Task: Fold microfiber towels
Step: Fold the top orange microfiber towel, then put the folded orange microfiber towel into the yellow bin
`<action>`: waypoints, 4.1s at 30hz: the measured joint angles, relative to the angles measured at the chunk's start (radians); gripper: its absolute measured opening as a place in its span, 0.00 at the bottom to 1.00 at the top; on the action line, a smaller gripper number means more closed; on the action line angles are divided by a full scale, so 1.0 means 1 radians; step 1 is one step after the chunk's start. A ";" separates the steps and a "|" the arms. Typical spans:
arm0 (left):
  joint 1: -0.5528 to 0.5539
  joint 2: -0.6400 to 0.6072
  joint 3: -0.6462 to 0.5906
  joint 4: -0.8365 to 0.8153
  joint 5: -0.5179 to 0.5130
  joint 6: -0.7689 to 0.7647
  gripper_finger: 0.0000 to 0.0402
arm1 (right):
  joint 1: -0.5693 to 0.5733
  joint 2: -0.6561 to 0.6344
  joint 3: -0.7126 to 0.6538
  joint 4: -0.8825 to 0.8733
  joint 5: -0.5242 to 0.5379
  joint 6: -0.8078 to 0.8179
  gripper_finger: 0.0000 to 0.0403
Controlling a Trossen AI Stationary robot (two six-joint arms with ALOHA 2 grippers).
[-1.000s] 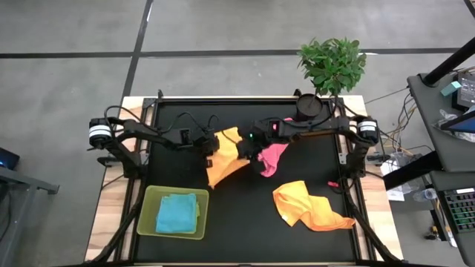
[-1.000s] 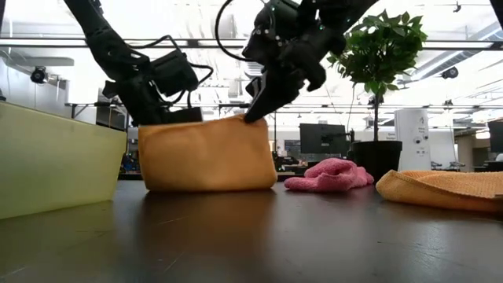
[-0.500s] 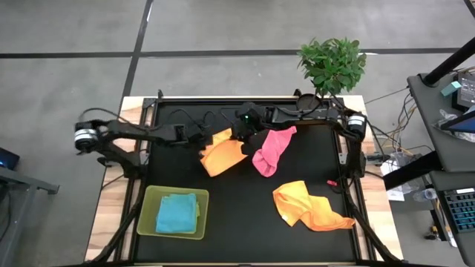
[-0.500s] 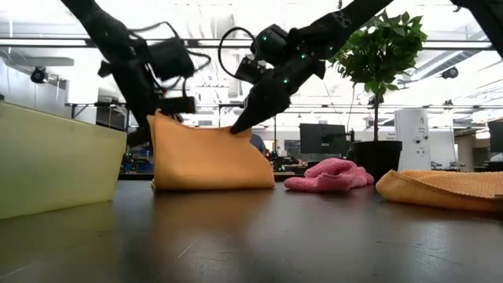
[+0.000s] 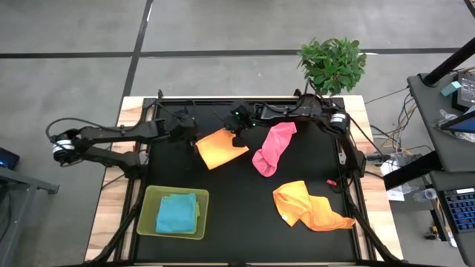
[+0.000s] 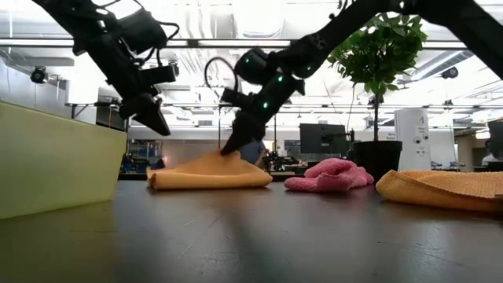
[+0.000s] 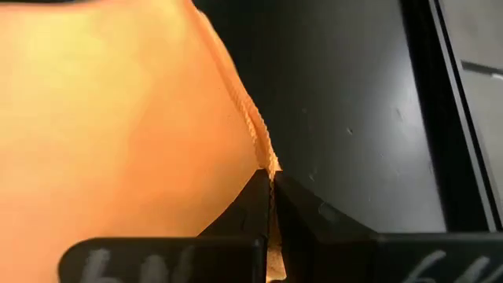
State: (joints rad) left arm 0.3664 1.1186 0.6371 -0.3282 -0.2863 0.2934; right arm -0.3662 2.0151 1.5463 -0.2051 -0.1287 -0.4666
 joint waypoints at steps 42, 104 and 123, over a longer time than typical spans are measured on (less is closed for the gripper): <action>0.032 0.411 0.023 0.196 -0.037 -0.027 0.06 | -0.022 0.096 0.050 0.050 0.215 -0.015 0.31; -0.129 0.308 -0.009 0.052 0.088 -1.416 0.56 | -0.133 -0.002 -0.028 -0.162 -0.141 0.500 0.72; -0.127 0.365 -0.004 0.134 0.047 -1.405 0.56 | -0.097 -0.001 -0.105 -0.041 -0.187 0.565 0.73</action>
State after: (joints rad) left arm 0.2394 1.4839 0.6334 -0.1945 -0.2393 -1.1115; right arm -0.4632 2.0140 1.4410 -0.2462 -0.3153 0.0982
